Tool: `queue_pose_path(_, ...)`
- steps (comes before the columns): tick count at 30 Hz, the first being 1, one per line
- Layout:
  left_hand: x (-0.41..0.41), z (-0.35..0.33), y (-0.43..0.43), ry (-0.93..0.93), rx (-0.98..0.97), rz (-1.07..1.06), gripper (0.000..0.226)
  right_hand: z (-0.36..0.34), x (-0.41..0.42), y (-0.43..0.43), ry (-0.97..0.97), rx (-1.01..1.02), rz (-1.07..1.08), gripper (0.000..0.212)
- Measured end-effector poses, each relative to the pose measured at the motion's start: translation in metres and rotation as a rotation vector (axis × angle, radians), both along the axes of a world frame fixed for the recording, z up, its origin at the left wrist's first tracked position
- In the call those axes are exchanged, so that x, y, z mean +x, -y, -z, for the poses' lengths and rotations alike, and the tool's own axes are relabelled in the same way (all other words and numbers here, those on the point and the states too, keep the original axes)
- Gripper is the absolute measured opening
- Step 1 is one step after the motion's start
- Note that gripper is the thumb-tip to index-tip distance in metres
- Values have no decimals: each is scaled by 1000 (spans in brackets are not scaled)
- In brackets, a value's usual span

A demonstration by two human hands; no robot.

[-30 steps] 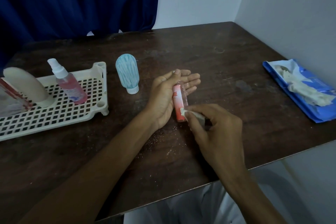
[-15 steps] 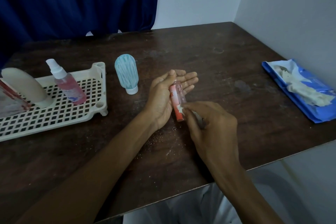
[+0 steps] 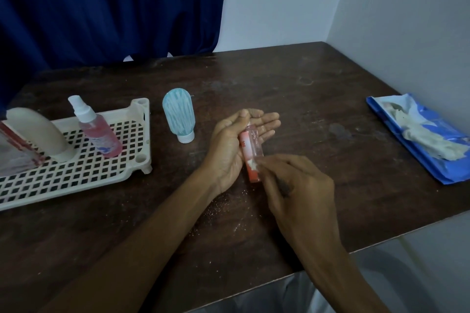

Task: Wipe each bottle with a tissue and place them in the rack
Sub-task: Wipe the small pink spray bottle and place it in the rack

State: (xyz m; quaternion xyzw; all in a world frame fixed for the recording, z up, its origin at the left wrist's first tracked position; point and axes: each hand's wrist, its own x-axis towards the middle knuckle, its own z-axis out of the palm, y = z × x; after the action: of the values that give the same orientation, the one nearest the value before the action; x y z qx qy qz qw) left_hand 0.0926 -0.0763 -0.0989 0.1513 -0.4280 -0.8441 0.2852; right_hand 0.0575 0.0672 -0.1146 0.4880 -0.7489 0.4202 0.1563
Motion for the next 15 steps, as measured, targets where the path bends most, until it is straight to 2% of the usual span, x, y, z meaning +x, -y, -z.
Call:
queue_pose_path(3, -1, -1, 1, -18, -24, 20, 27, -1, -9, -1, 9, -18, 31, 24)
queue_pose_path(7, -1, 0, -1, -17, -49, 12, 27, -7, -9, 11, 21, -85, 16, 15)
queue_pose_path(15, -1, 0, -2, -9, -42, 26, 28, -2, -15, 5, -20, -36, 14, 18)
